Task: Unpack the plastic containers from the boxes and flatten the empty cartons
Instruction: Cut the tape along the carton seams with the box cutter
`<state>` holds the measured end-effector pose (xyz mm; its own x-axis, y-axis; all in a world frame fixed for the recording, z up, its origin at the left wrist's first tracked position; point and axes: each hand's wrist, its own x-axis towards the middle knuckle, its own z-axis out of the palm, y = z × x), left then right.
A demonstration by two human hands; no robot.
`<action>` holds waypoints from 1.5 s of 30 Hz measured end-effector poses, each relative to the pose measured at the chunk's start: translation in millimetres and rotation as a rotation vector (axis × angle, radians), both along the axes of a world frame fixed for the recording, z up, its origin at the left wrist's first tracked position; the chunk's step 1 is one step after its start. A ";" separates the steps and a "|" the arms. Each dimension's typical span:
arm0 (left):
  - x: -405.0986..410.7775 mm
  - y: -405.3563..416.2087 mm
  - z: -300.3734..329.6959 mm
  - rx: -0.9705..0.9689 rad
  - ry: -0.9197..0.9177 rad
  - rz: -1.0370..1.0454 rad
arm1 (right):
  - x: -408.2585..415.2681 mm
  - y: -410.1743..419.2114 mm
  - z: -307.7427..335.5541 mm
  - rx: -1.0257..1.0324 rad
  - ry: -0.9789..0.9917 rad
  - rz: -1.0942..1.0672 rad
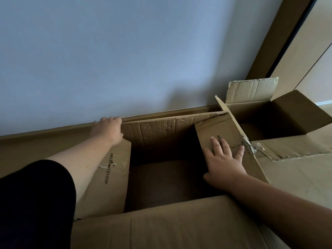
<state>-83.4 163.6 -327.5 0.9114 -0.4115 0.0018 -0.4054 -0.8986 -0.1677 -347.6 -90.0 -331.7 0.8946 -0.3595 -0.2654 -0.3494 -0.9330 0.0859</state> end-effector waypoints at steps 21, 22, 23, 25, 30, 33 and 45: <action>-115.4 -20.9 -38.3 0.554 0.288 -0.054 | -13.8 -13.4 70.3 0.377 -0.230 -0.107; -115.0 -22.4 -32.0 0.538 0.293 -0.060 | -14.6 -15.7 76.5 0.400 -0.255 -0.108; -114.6 -24.8 -22.5 0.505 0.288 -0.069 | -15.5 -19.1 83.5 0.415 -0.285 -0.111; -114.8 -32.7 2.8 0.397 0.265 -0.102 | -18.1 -29.4 100.8 0.468 -0.358 -0.150; -103.2 -41.0 82.9 0.237 0.137 -0.124 | -27.9 -64.7 135.3 0.629 -0.409 -0.274; -93.4 -19.9 123.8 0.337 0.046 -0.050 | -33.7 -77.7 147.1 0.521 -0.372 -0.296; -109.1 96.6 85.4 0.224 0.374 0.425 | -88.7 -110.8 88.2 0.121 -0.145 -0.662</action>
<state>-192.5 260.2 -242.1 0.9182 0.0351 -0.3945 -0.0870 -0.9539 -0.2871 -436.3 -200.8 -243.5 0.5259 -0.8182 -0.2321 -0.8495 -0.5188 -0.0959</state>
